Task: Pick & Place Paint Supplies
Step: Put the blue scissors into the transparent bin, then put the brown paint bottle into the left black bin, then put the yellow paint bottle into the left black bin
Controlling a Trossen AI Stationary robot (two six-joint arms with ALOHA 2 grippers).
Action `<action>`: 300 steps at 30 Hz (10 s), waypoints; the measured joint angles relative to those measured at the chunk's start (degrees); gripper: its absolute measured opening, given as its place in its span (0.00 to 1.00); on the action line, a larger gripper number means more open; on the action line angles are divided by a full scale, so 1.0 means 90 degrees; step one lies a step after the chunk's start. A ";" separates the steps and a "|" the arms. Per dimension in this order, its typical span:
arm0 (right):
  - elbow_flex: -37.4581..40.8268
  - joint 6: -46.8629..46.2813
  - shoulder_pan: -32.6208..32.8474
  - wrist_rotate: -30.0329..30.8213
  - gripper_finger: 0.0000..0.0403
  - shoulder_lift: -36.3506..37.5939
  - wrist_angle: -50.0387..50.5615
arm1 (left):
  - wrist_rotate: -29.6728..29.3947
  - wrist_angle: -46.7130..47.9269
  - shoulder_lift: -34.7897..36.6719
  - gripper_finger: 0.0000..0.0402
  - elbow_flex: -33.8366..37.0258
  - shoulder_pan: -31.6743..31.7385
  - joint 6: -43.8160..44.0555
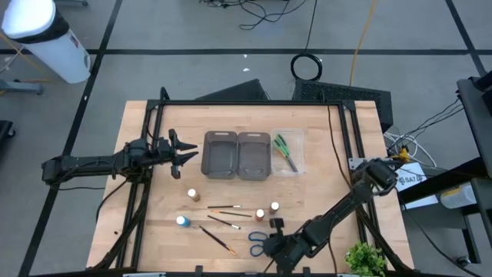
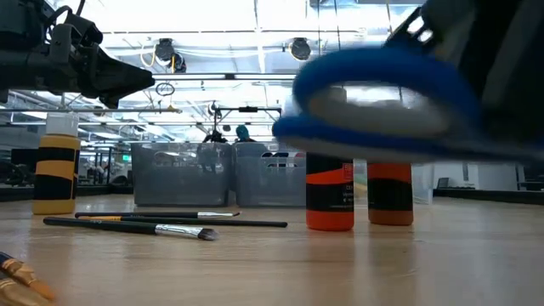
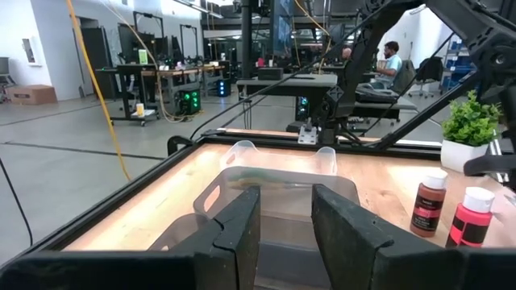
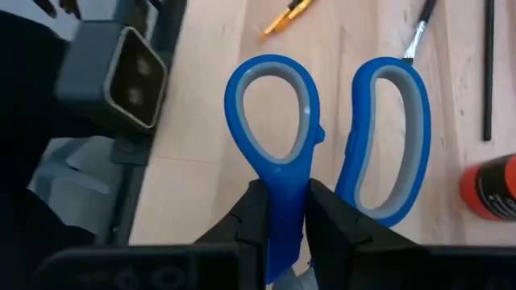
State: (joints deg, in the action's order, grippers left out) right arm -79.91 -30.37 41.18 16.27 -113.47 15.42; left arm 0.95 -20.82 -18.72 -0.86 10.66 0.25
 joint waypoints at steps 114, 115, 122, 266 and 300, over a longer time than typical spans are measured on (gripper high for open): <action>0.5731 0.0480 -0.0823 0.1379 0.57 0.0906 -0.6845 | -0.0002 0.0000 -0.0002 0.31 0.0000 0.0000 0.0002; 0.5686 0.0496 -0.0857 0.1375 0.59 0.0842 -0.6874 | -0.0002 0.0000 -0.0002 0.31 0.0000 0.0000 0.0000; 0.5653 0.0816 -0.1100 0.1296 0.68 0.0516 -0.7732 | -0.0002 0.0000 -0.0002 0.31 0.0000 0.0000 0.0002; 0.3798 0.2616 -0.3612 -0.0010 0.59 0.2972 -0.4107 | -0.0539 0.3767 -0.6140 0.74 -0.4211 0.1357 0.1530; 0.3798 0.2424 -0.3612 -0.0005 0.59 0.2970 -0.4216 | -0.1675 0.6559 -0.3743 0.70 -0.4231 -0.3549 0.2741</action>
State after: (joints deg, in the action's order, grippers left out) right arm -45.74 -8.56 8.67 16.23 -86.74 -22.52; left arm -14.12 38.21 -52.41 -38.94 -21.28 24.92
